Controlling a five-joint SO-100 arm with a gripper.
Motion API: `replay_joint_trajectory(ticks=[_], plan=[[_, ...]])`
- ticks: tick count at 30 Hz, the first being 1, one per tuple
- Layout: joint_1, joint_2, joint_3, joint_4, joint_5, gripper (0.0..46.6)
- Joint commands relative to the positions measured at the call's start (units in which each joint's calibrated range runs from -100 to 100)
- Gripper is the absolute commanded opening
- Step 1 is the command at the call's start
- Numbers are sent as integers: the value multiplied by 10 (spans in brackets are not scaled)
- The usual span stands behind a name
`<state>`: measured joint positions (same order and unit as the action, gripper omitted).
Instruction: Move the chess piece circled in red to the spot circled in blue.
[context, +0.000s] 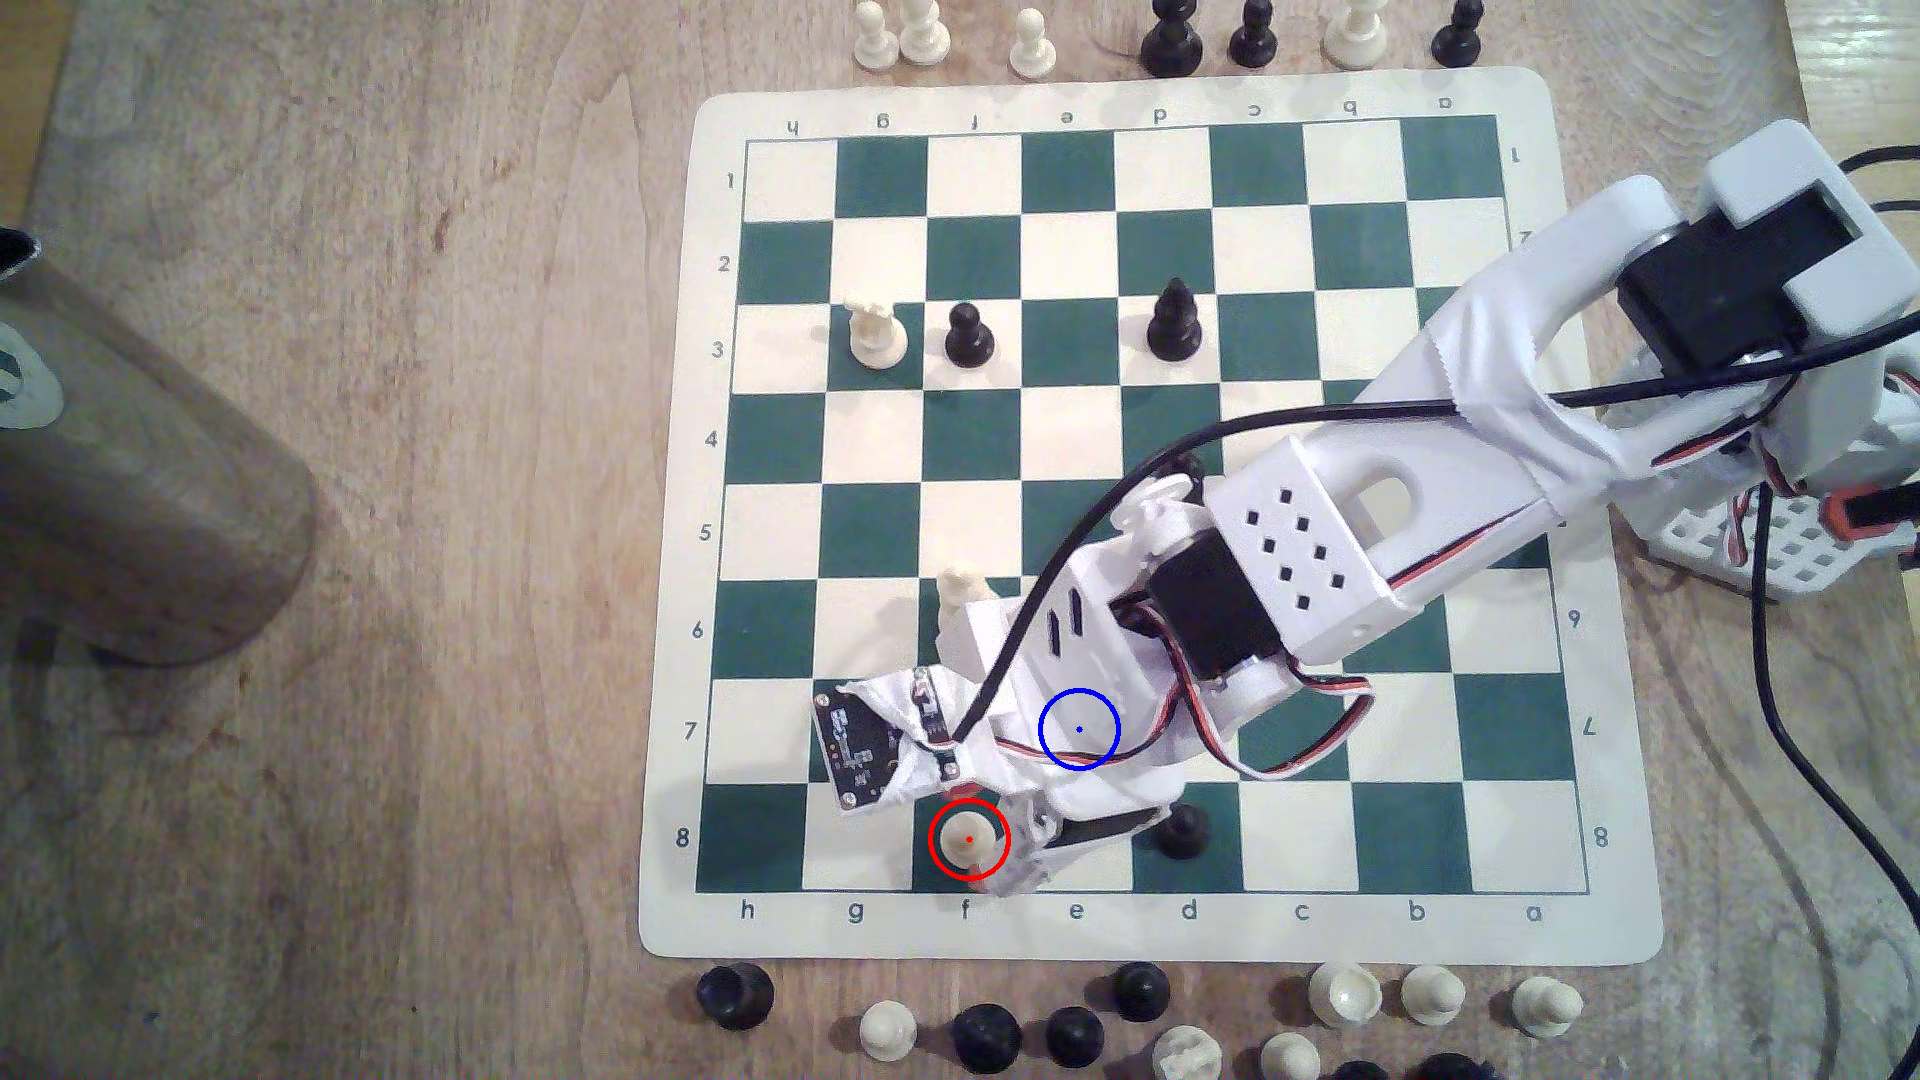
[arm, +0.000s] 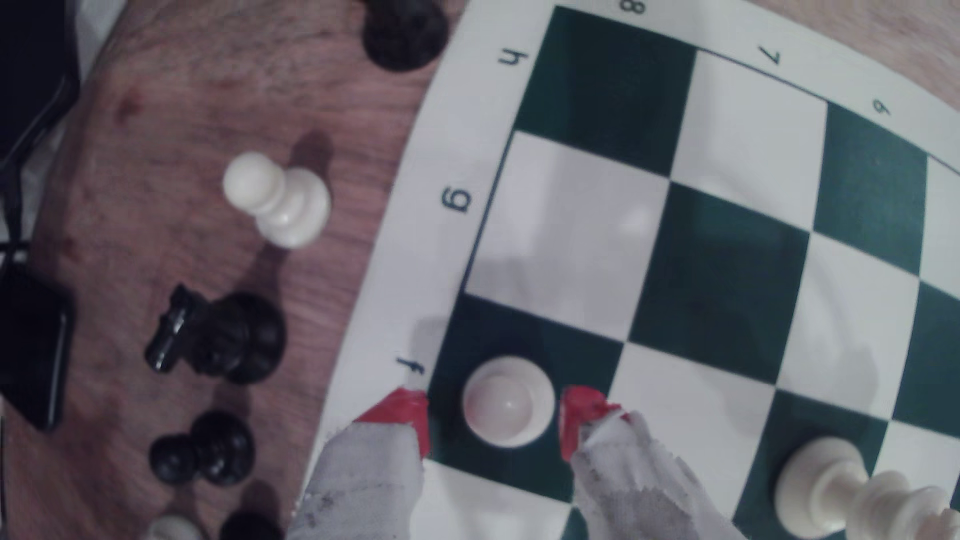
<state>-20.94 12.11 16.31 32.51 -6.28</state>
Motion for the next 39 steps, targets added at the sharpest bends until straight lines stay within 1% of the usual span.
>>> replay_joint_trajectory(ticks=[1,4,8,13,16,17,21,29,39], plan=[[-1,-17,-51,-16,-3,133],[-2,-18,-51,-17,-4,131],[-4,-18,-51,-17,-4,117],[-7,-19,-48,-17,-4,57],[-8,-20,-46,-16,-4,11],[-8,-20,-46,-17,-4,4],[-11,-34,-46,-17,-8,2],[-4,-102,-56,-16,-24,2],[6,-217,-20,28,-27,2]])
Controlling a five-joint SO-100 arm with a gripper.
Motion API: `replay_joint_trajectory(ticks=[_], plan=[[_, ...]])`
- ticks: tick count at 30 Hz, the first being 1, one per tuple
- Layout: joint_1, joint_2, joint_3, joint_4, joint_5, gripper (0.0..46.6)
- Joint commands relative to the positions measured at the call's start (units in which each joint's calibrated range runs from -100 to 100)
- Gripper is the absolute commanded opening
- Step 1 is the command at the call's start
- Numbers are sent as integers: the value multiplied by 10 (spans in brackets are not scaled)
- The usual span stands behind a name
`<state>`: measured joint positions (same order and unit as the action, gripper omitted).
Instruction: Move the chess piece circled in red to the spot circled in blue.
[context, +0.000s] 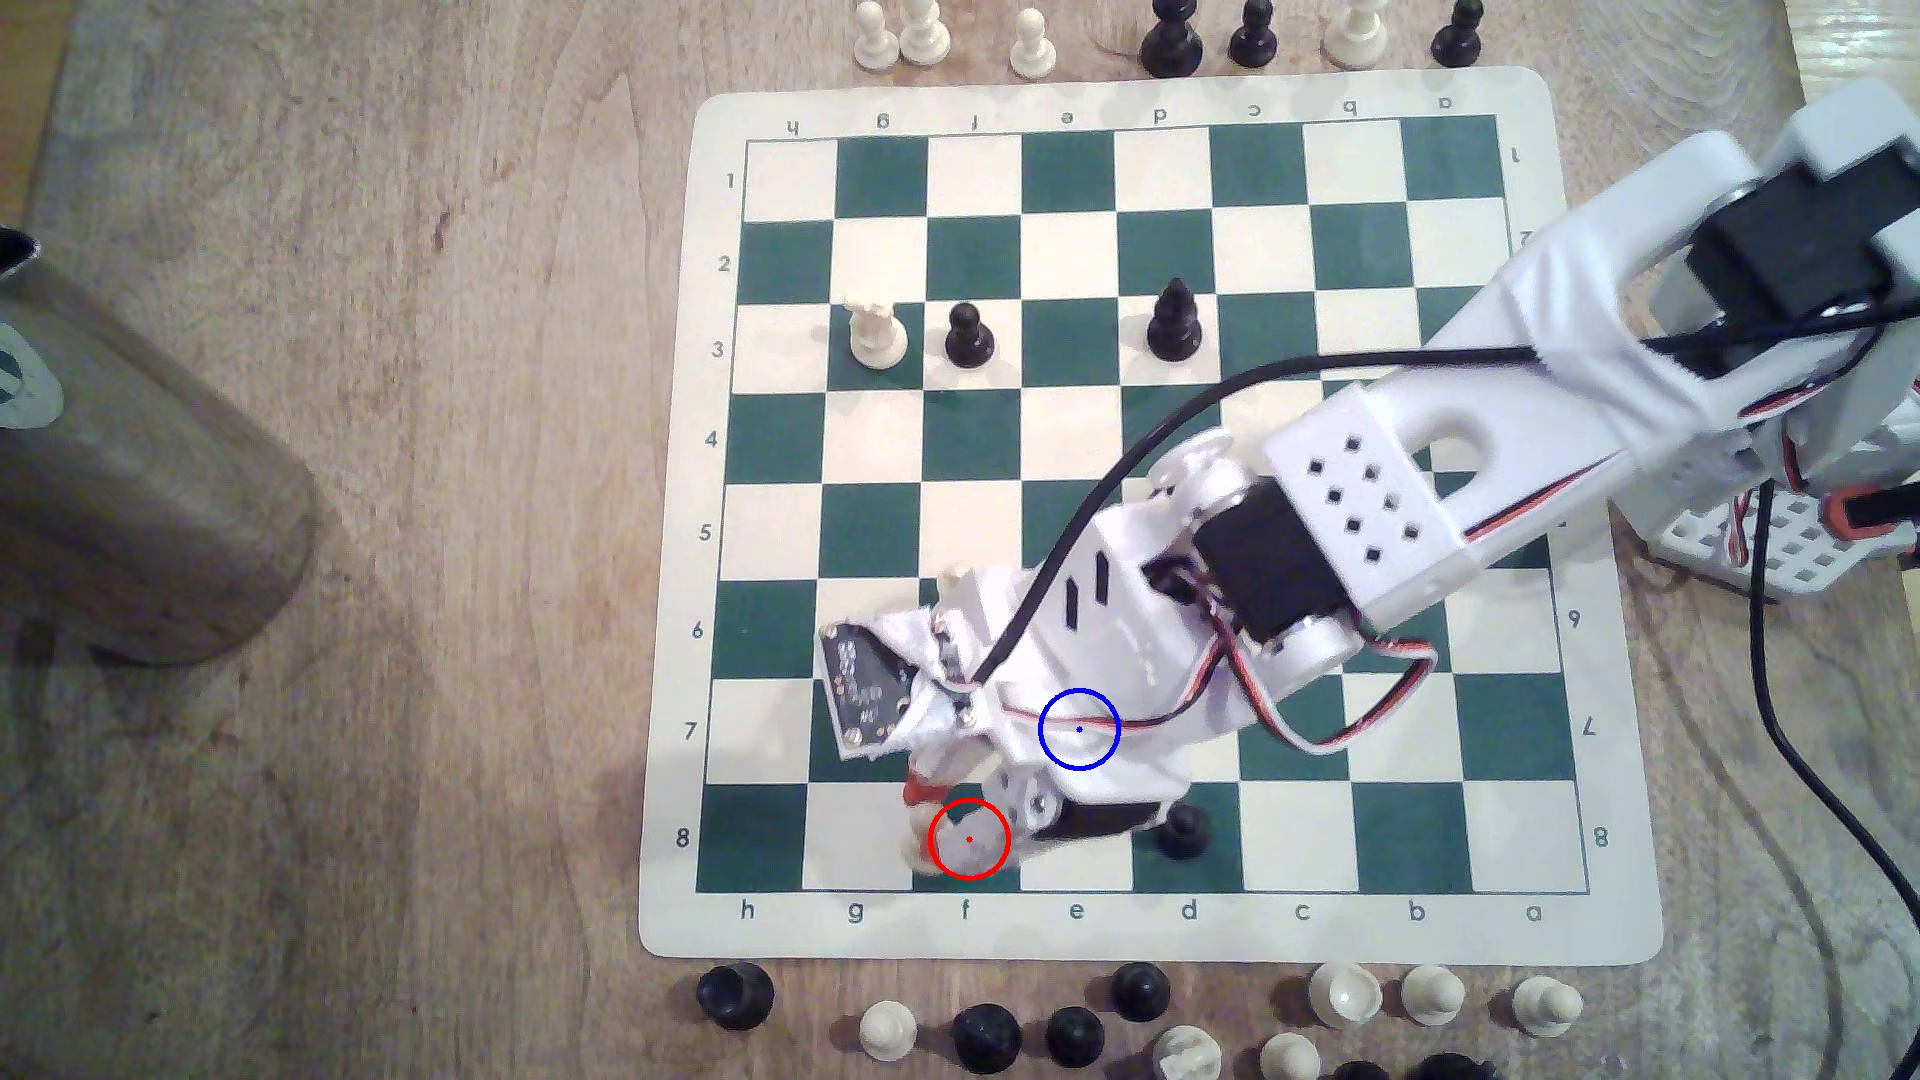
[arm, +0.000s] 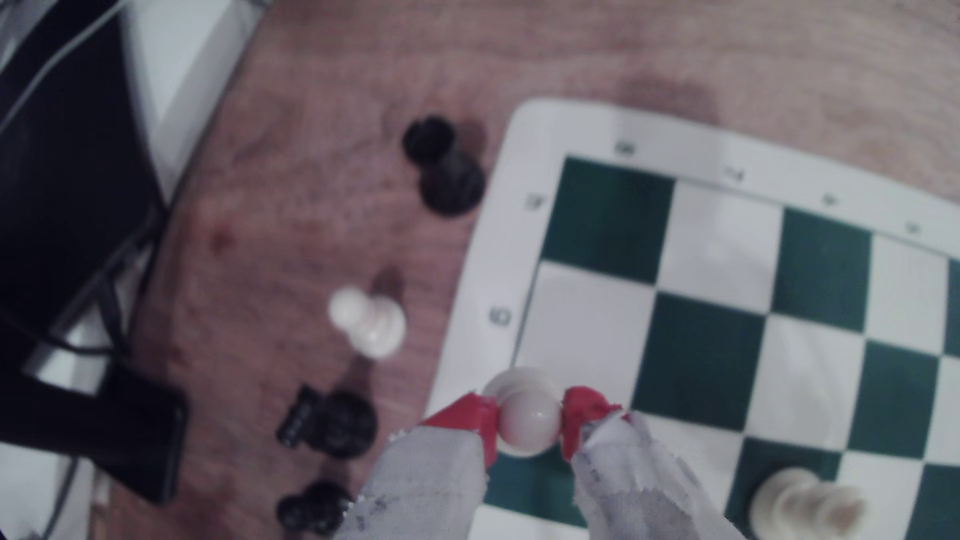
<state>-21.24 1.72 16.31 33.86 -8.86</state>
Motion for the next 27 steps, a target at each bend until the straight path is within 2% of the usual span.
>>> replay_joint_trajectory(ticks=[1,10,20,27], plan=[[9,-139,-5,27,-1,2],[16,-232,107,51,6,2],[43,-235,225,13,11,3],[42,-196,254,-27,12,4]])
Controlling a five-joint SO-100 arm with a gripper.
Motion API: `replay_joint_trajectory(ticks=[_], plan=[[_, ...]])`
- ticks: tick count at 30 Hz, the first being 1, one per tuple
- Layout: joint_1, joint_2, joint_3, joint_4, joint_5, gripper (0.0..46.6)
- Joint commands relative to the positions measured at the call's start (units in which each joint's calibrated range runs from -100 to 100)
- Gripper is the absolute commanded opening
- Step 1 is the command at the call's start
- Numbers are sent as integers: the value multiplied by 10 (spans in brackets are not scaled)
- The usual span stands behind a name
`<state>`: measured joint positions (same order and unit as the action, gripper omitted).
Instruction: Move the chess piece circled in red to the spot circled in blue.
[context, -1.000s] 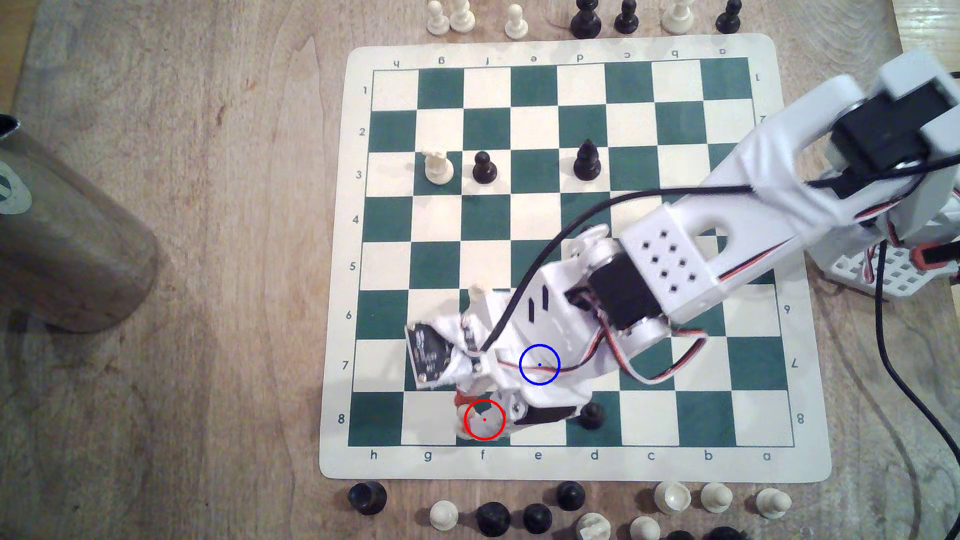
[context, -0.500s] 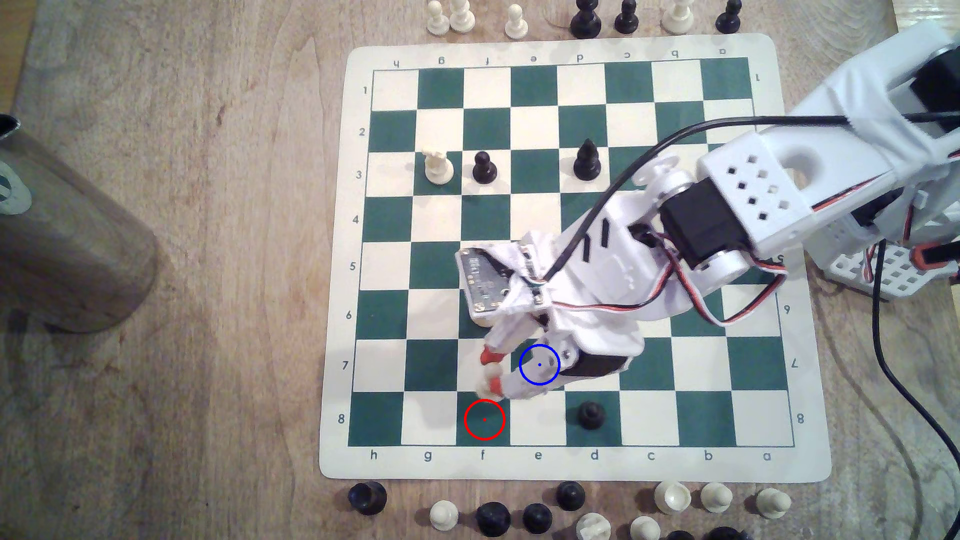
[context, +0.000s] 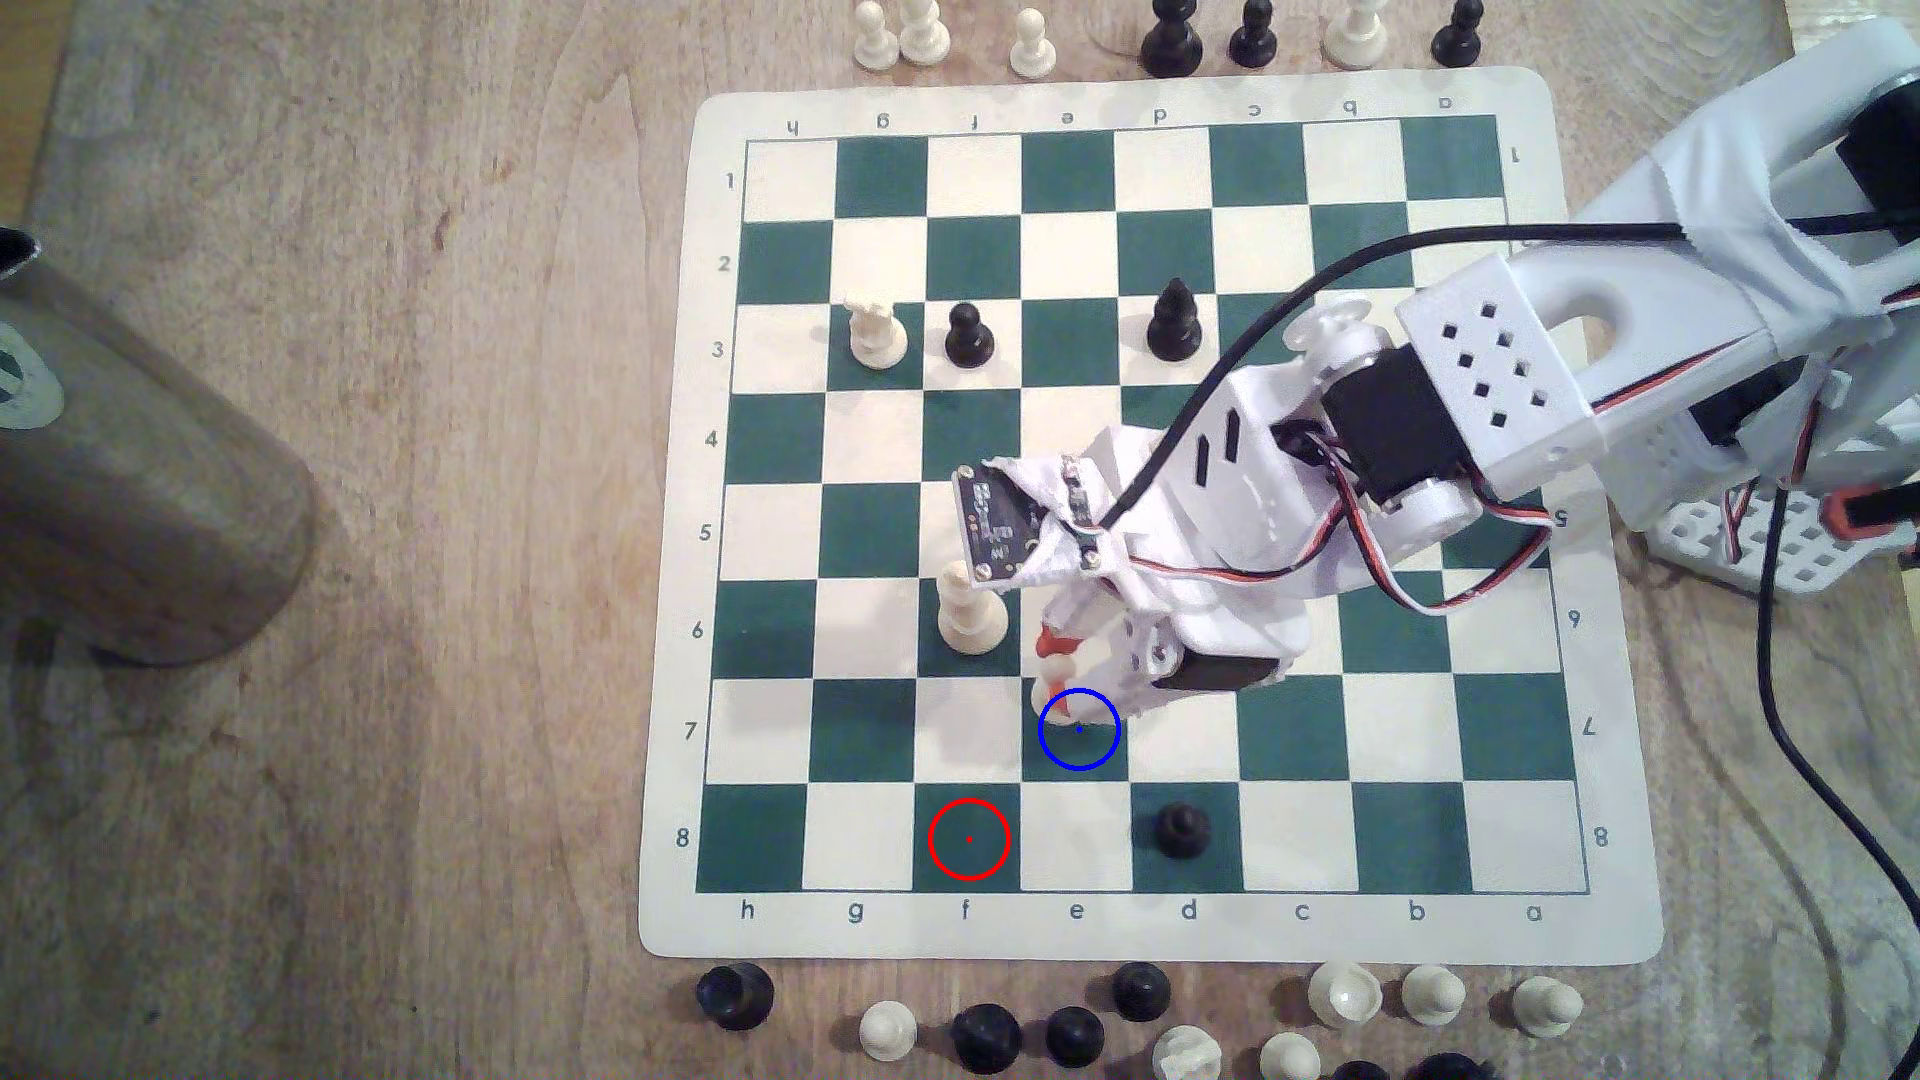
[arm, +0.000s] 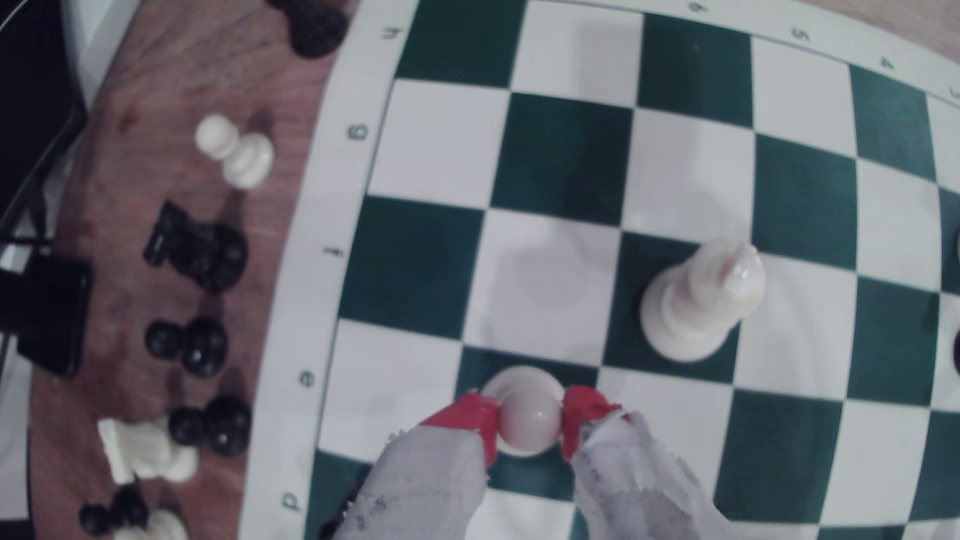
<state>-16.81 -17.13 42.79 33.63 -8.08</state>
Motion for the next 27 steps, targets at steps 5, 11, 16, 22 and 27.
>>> replay_joint_trajectory(ticks=[5,11,16,22,27], plan=[[-11,14,-14,-35,4,5],[-14,41,-12,-40,4,5],[-17,63,-17,-44,4,5],[-17,86,-22,-49,4,5],[-15,95,-27,-55,4,6]])
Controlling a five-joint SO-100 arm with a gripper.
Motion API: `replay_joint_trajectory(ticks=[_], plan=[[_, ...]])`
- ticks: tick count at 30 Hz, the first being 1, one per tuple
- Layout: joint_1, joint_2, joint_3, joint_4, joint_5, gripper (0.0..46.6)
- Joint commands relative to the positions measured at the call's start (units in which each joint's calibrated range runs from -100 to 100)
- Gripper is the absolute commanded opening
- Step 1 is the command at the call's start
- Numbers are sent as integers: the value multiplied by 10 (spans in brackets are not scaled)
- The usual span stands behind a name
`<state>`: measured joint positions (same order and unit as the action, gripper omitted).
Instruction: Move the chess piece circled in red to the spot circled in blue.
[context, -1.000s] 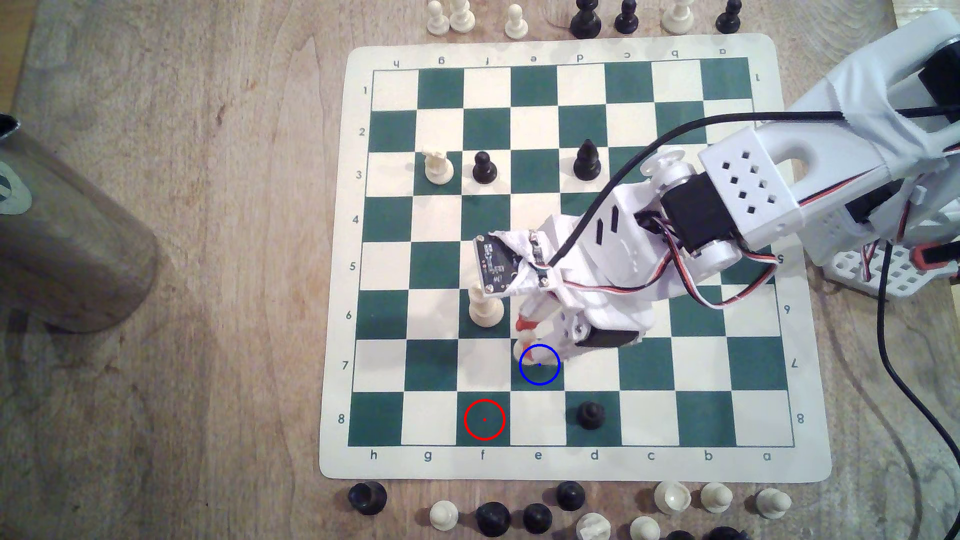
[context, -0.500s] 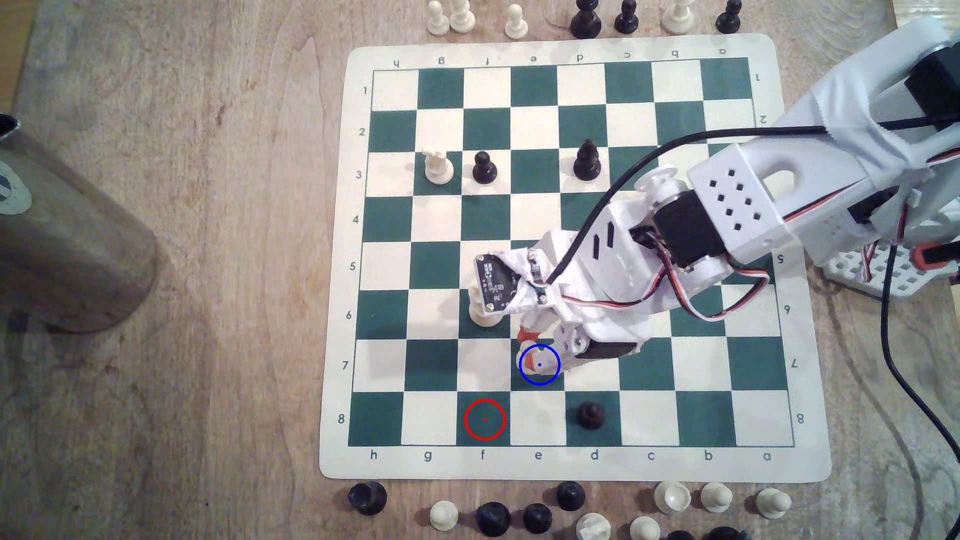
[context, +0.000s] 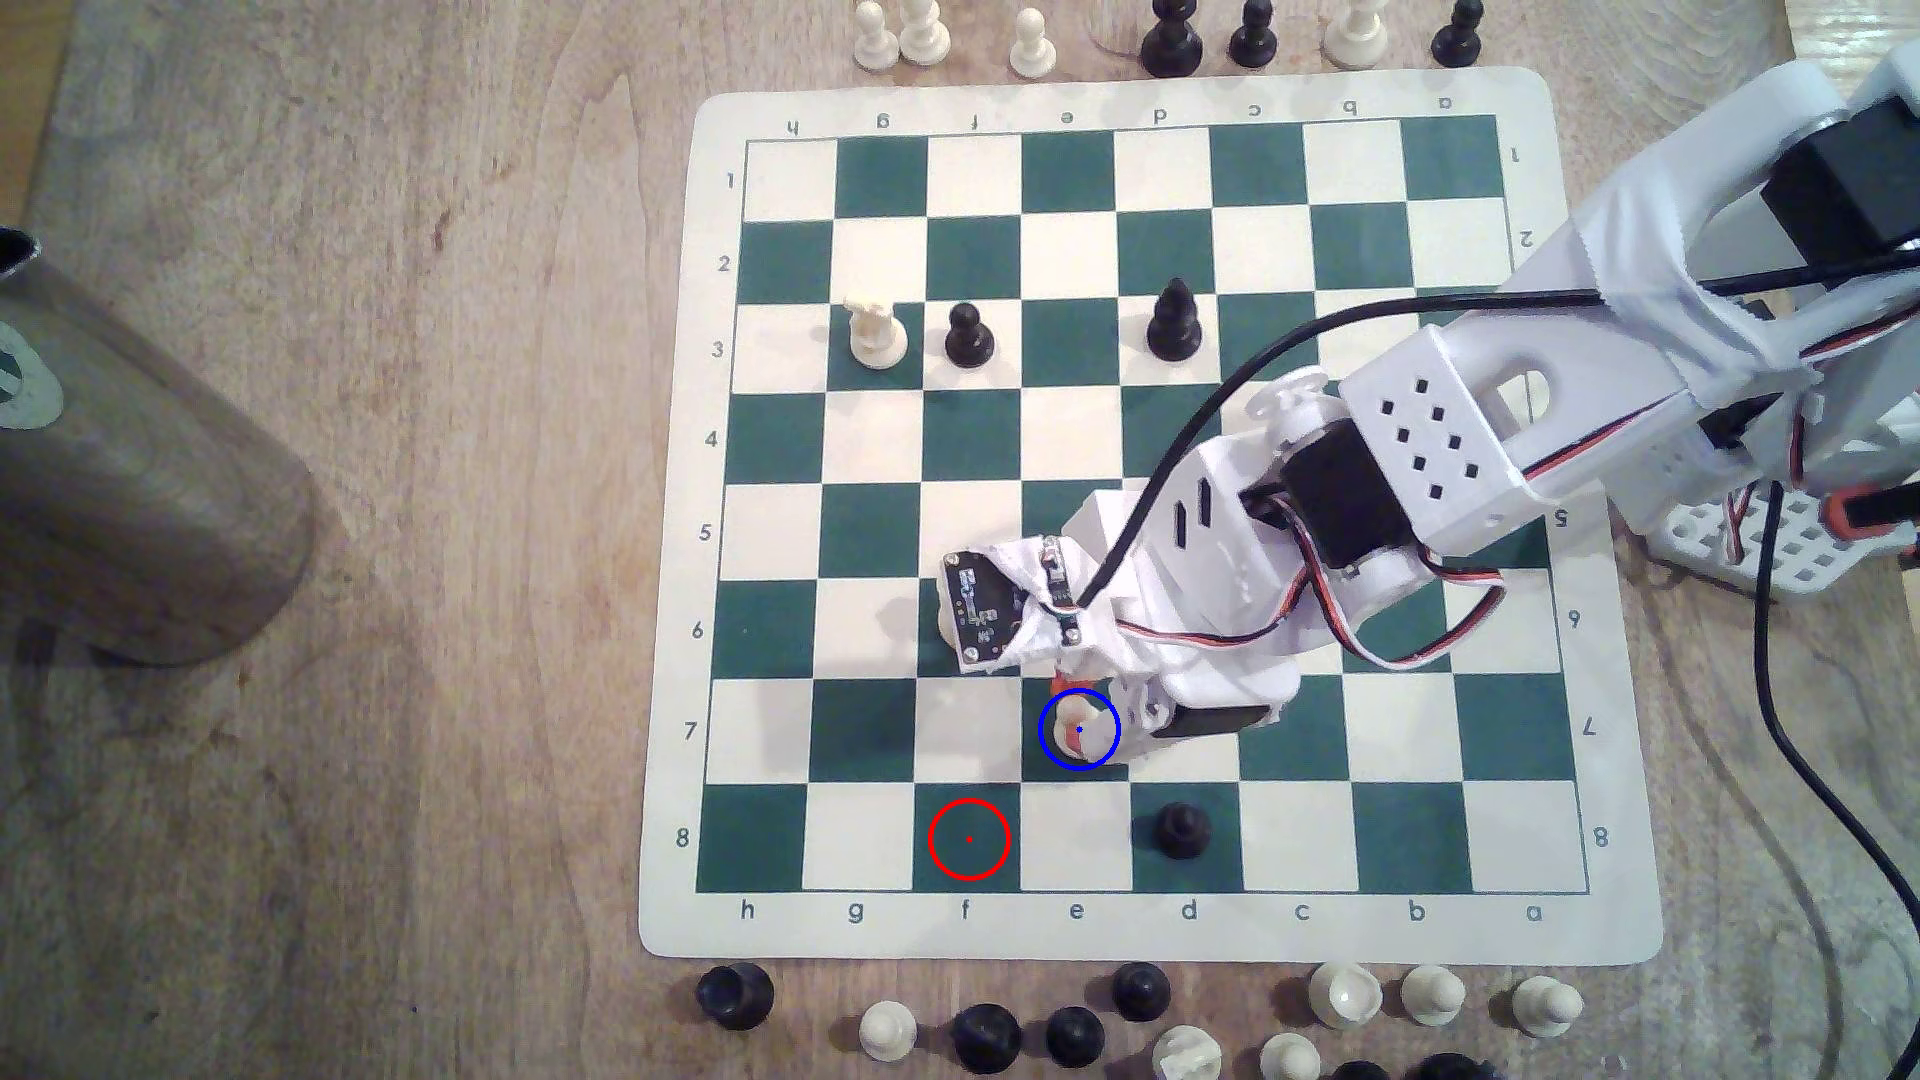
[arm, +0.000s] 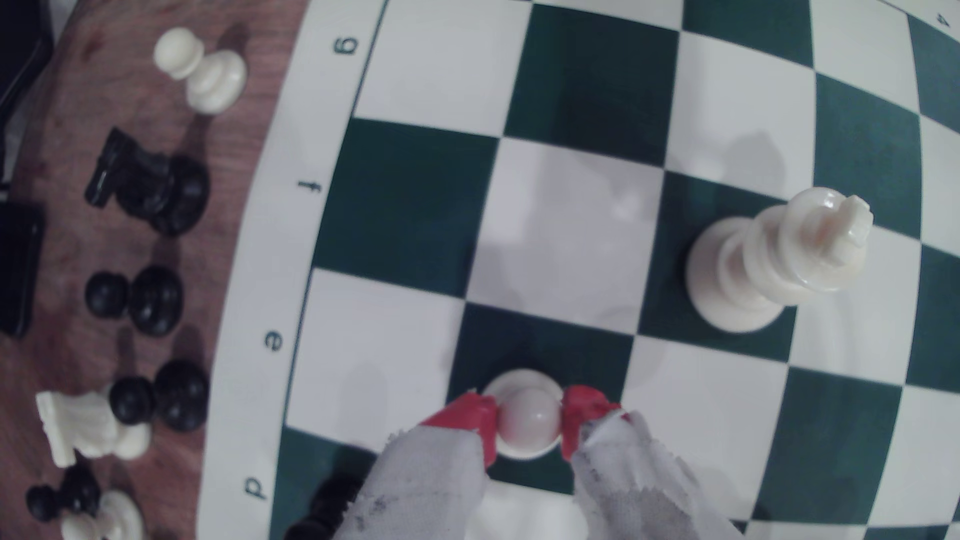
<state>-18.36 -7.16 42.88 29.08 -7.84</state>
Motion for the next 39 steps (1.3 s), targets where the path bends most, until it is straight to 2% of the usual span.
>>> replay_joint_trajectory(ticks=[1,8,12,15,24,28,35,39], plan=[[0,-3,-29,-10,1,6],[3,3,-31,-12,1,11],[3,1,-28,-12,1,137],[3,-12,-24,-8,1,168],[4,-57,-52,66,-3,189],[-4,-102,-81,131,-14,203],[-12,-164,-162,254,-22,206],[-19,-212,-168,298,-22,207]])
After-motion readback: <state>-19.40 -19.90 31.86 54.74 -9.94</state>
